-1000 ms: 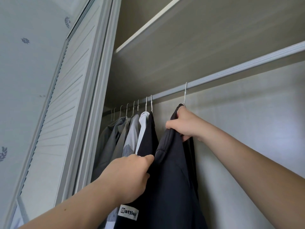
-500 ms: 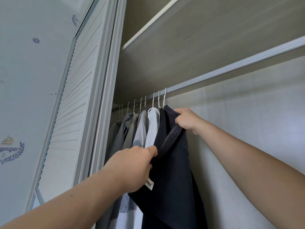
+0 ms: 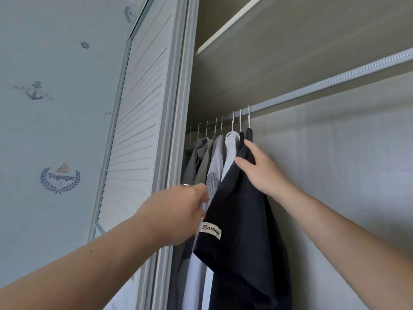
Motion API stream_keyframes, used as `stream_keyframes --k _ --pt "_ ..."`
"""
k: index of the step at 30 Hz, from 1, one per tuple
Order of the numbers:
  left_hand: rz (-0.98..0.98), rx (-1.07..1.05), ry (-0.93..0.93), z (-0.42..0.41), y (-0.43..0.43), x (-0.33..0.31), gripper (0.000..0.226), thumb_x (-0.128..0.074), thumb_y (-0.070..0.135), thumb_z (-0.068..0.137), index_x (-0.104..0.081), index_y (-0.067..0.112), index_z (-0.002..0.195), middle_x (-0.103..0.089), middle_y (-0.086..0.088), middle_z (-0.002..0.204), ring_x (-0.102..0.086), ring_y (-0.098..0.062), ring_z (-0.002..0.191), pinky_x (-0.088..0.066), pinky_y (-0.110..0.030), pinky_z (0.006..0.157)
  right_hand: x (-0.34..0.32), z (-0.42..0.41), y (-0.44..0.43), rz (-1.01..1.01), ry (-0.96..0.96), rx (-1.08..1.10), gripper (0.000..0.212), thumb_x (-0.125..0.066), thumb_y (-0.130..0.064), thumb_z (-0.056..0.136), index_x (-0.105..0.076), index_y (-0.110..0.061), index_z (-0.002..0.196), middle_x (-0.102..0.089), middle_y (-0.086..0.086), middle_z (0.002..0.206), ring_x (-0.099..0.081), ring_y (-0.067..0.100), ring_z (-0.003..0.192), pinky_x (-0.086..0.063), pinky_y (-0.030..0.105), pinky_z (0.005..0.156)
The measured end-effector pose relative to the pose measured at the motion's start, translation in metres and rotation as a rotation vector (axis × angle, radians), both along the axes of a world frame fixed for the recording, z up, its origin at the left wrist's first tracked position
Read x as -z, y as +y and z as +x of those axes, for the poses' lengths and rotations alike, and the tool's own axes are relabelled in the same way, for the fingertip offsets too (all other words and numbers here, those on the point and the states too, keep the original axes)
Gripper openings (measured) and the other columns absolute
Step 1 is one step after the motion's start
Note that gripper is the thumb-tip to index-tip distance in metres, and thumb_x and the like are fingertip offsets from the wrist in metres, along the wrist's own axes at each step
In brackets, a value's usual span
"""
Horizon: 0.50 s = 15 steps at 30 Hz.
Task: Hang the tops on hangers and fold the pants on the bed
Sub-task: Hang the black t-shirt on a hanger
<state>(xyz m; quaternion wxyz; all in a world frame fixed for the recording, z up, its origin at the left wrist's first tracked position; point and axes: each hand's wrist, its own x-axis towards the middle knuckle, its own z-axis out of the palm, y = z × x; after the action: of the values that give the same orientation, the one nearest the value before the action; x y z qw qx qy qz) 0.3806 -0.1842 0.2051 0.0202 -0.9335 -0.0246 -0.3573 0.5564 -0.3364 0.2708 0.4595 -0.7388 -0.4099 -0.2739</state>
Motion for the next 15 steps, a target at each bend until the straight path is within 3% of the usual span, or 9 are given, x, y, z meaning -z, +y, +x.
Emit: stream_keyframes --k 3,6,10,15 --pt "0.029 -0.073 -0.015 -0.038 0.019 0.021 0.03 -0.045 0.041 0.102 -0.047 0.035 0.132 -0.052 0.014 0.137 -0.047 -0.013 0.125 -0.041 -0.034 0.104 0.034 -0.046 0.018 -0.086 -0.06 0.023 0.062 -0.046 -0.044 0.103 -0.018 -0.039 0.158 -0.01 -0.009 0.167 -0.005 0.013 0.154 -0.011 0.042 0.122" --pt "0.036 -0.129 -0.05 -0.089 0.044 0.053 0.042 -0.04 0.052 0.101 -0.041 0.041 0.142 -0.037 0.02 0.153 -0.025 -0.009 0.145 -0.025 -0.033 0.117 0.071 -0.091 0.043 -0.178 -0.099 -0.072 0.06 -0.04 -0.049 0.104 -0.013 -0.044 0.157 0.0 -0.013 0.168 0.005 0.009 0.154 -0.005 0.044 0.124" --pt "-0.047 -0.254 -0.054 -0.18 0.068 0.112 0.068 -0.013 0.071 0.089 -0.03 0.042 0.149 -0.019 0.016 0.164 -0.002 -0.013 0.153 -0.007 -0.033 0.12 0.137 -0.162 0.078 -0.291 -0.133 -0.231 0.063 -0.034 -0.058 0.1 -0.005 -0.05 0.156 0.008 -0.019 0.166 0.014 0.005 0.152 0.001 0.042 0.125" --pt "-0.17 -0.476 -0.027 -0.315 0.08 0.187 0.07 -0.006 0.075 0.092 -0.005 0.046 0.155 0.01 0.018 0.166 0.024 -0.01 0.15 0.007 -0.039 0.123 0.224 -0.277 0.116 -0.438 -0.139 -0.479 0.053 -0.02 -0.074 0.095 0.008 -0.07 0.14 0.019 -0.029 0.161 0.025 -0.004 0.146 0.005 0.042 0.125"
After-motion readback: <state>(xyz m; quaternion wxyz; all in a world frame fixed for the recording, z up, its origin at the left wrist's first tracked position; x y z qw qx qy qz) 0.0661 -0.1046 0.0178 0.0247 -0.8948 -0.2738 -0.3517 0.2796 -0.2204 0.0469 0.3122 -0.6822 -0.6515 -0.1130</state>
